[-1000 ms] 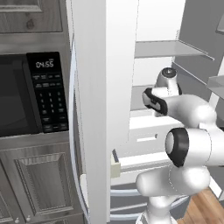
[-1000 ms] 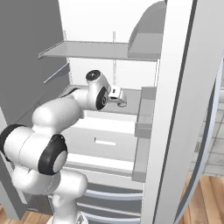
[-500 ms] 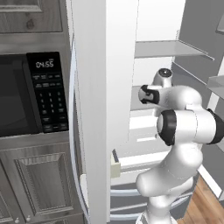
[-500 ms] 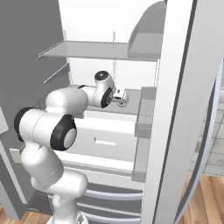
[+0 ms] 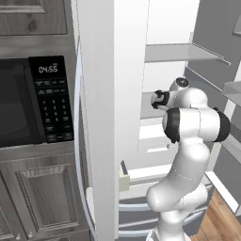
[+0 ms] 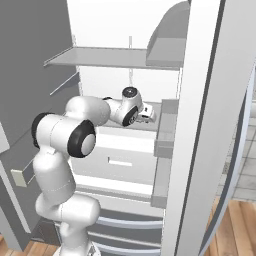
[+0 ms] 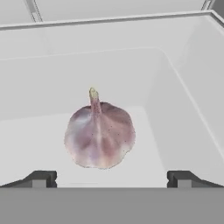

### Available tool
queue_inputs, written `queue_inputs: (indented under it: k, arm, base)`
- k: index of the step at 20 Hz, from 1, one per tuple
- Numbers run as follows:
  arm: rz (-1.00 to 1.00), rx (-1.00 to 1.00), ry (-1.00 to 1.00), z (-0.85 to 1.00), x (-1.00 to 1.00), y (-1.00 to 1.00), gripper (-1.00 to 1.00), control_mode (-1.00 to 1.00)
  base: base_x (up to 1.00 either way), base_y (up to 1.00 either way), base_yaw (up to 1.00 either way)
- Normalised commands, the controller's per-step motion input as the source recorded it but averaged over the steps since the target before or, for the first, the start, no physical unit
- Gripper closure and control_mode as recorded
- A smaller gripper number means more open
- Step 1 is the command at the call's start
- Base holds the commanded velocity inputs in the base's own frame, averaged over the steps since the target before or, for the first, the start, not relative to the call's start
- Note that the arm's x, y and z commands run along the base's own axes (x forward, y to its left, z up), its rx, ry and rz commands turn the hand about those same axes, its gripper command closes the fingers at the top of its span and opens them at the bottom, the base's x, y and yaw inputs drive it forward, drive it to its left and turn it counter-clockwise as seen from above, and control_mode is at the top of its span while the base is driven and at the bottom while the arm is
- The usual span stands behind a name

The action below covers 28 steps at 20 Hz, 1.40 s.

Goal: Grab the lemon wedge and garlic from the fridge, place them in the blender, close the lid, and turn on the blender to create a marinade.

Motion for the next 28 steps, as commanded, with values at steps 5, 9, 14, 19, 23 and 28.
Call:
queue_inputs:
  k: [5,9,14,19,23,28]
  arm:
    - [0.0,0.0,0.0,-0.23,0.51,-0.02,-1.0,-1.0]
    - [0.0,0.0,0.0,-0.18,0.49,0.0,-1.0,-1.0]
    - [0.0,0.0,0.02,-0.14,0.3,0.0,-1.0,-1.0]
    - [0.0,0.0,0.0,-0.31,-0.01,0.01,-1.0,-1.0]
    - [0.0,0.0,0.0,-0.26,0.0,0.19,-1.0,-1.0]
    - [0.0,0.0,-0.02,-0.25,-0.19,0.27,-1.0,-1.0]
  base:
    - [0.0,0.0,0.0]
    - [0.0,0.0,0.0]
    - [0.0,0.0,0.0]
    - [0.0,0.0,0.0]
    - [0.0,0.0,0.0]
    - [0.0,0.0,0.0]
